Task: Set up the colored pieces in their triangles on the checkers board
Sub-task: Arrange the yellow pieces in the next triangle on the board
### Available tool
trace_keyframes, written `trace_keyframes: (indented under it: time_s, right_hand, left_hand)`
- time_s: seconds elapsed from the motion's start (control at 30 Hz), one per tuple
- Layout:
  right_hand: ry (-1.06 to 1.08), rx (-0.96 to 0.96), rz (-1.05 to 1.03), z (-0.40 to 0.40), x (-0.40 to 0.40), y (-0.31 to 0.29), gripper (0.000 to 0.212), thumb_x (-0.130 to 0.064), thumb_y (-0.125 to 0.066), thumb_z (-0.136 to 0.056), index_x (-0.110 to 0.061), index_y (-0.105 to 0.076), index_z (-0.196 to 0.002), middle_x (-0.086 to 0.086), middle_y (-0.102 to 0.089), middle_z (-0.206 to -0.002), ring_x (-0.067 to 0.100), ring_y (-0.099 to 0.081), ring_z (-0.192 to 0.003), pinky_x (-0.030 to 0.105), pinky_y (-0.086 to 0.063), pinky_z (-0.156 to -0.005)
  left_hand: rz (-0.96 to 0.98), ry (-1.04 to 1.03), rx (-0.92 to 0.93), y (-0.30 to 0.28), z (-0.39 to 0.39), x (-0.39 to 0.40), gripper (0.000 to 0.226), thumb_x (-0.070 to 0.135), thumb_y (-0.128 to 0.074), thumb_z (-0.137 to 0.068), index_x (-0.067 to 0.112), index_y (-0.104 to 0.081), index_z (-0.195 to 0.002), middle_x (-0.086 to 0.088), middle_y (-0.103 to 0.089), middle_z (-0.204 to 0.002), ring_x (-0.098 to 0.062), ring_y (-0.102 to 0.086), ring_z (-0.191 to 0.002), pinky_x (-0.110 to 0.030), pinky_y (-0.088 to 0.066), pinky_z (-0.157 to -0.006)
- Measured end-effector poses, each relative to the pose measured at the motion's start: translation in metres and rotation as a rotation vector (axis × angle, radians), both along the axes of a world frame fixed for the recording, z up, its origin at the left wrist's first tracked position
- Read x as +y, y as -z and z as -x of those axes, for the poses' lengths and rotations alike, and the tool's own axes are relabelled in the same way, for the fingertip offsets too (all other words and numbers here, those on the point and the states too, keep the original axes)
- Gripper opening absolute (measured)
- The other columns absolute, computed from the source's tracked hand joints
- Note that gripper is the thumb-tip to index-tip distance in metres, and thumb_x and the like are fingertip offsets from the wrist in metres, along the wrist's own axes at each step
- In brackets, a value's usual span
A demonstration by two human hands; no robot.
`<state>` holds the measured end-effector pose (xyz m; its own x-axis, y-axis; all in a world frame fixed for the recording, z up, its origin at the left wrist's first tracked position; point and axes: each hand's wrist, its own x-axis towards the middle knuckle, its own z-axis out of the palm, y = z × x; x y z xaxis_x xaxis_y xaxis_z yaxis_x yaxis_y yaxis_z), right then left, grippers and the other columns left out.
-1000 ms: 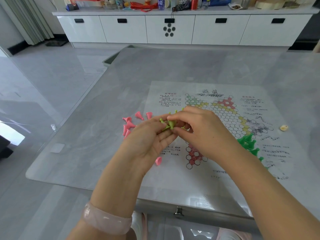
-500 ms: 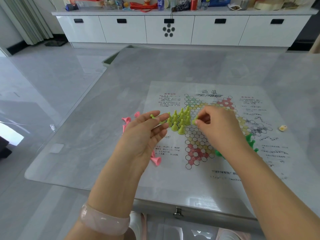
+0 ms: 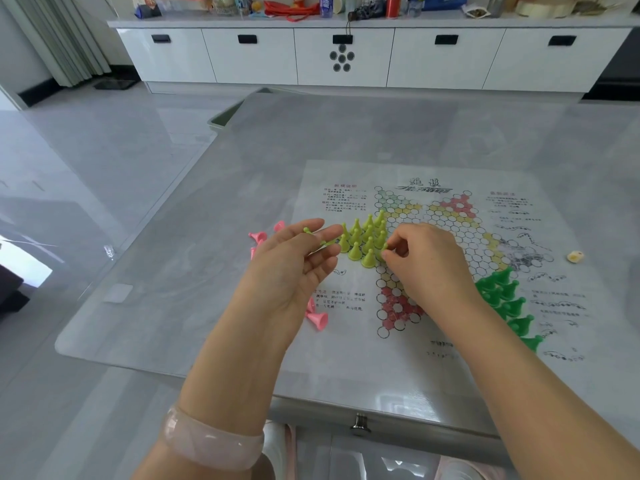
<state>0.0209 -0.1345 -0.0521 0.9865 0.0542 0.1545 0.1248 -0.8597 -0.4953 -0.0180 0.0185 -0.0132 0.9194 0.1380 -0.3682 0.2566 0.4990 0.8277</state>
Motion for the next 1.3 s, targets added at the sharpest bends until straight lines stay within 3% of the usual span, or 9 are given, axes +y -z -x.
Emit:
trace_keyframes:
  time_s: [0.9, 1.1, 1.3]
  right_hand:
    - [-0.025, 0.004, 0.077, 0.003, -0.005, -0.008, 0.014, -0.032, -0.059, -0.086, -0.019, -0.065, -0.088, -0.004, -0.055, -0.088, 0.014, -0.052, -0.081, 0.026, -0.039, -0.064]
    - [-0.007, -0.078, 0.067, 0.005, -0.015, -0.026, 0.013, -0.018, -0.053, -0.089, -0.017, -0.064, -0.081, -0.001, -0.063, -0.086, 0.014, -0.055, -0.074, 0.025, -0.041, -0.061]
    - [-0.059, -0.020, 0.060, 0.012, -0.011, -0.028, 0.017, -0.014, -0.051, -0.089, -0.014, -0.067, -0.082, -0.001, -0.066, -0.079, 0.015, -0.059, -0.072, 0.032, -0.051, -0.065]
  left_hand:
    - [-0.019, 0.009, -0.001, 0.000, 0.001, 0.000, 0.017, -0.002, -0.044, -0.090, 0.006, -0.059, -0.092, -0.003, -0.073, -0.072, -0.010, -0.064, -0.058, -0.018, -0.053, -0.054]
    - [-0.017, 0.017, -0.008, -0.001, 0.001, -0.002, 0.015, -0.002, -0.046, -0.090, 0.006, -0.058, -0.093, -0.005, -0.073, -0.075, -0.009, -0.064, -0.058, -0.017, -0.053, -0.054]
    - [-0.021, 0.021, -0.011, -0.001, 0.002, -0.003, 0.016, -0.003, -0.045, -0.090, 0.006, -0.058, -0.092, -0.005, -0.073, -0.074, -0.009, -0.064, -0.057, -0.017, -0.053, -0.054]
